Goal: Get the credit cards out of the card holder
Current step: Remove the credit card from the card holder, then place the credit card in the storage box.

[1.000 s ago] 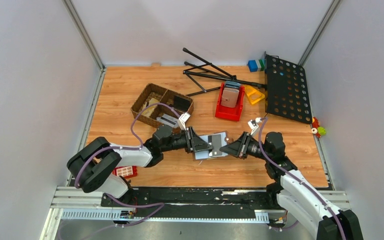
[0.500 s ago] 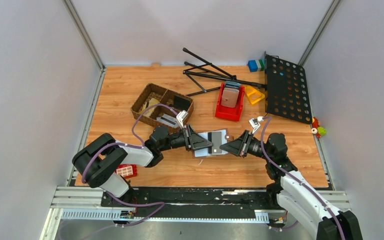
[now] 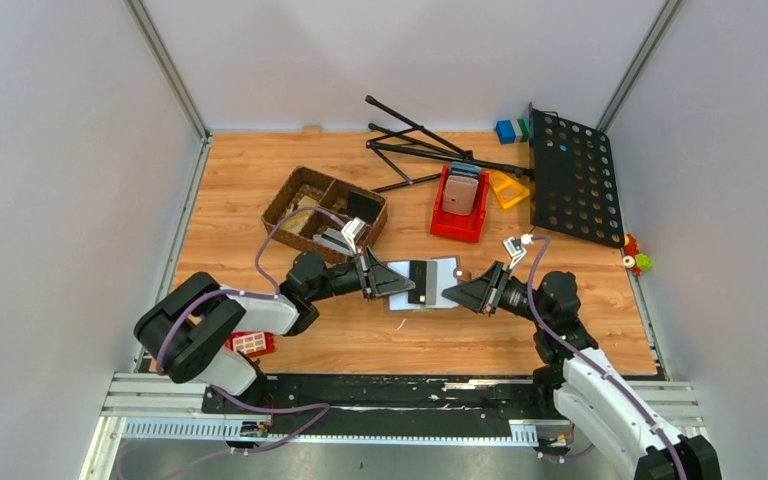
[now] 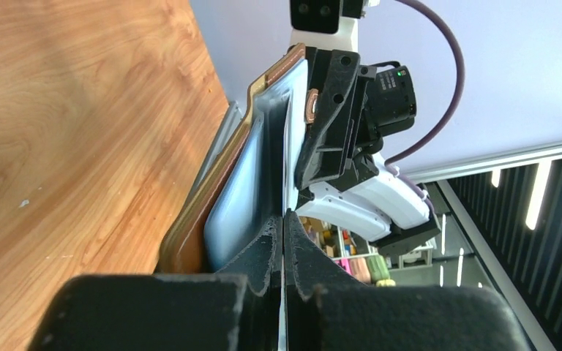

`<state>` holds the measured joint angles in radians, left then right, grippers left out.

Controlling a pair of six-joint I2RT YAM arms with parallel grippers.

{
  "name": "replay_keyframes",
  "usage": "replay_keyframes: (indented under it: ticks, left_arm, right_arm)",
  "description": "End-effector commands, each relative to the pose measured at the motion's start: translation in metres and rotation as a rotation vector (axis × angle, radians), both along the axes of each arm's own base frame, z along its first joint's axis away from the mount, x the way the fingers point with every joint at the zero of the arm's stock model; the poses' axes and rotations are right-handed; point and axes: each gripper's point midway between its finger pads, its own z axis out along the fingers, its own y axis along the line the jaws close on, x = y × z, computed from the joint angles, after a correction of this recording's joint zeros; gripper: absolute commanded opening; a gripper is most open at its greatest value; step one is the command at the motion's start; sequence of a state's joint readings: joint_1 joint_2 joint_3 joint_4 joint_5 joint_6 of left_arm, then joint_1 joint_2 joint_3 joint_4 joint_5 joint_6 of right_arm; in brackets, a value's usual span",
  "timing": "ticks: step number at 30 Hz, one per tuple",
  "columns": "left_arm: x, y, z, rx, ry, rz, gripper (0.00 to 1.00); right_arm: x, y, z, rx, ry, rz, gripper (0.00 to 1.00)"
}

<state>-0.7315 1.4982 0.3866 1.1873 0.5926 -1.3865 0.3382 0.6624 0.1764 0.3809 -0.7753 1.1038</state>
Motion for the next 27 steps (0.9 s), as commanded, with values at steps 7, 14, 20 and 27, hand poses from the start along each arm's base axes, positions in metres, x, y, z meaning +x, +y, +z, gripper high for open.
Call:
replay_keyframes:
  ticks: [7,14,20,27]
  left_arm:
    - [0.016,0.033,0.002,0.051,-0.058,0.073,0.00]
    - [0.060,0.069,-0.017,0.365,-0.120,0.265,0.00]
    - [0.119,0.124,-0.020,0.767,-0.212,0.576,0.00]
    - [0.168,0.150,-0.003,0.703,0.034,0.947,0.00]
  right_arm:
    - [0.012,-0.011,-0.004,-0.020,-0.012,-0.094,0.00]
    - [0.026,-0.027,-0.025,-0.201,-0.010,-0.198,0.00]
    - [0.029,-0.040,-0.026,-0.319,-0.064,-0.242,0.00]
    - [0.030,-0.044,-0.016,-0.364,-0.124,-0.245,0.00]
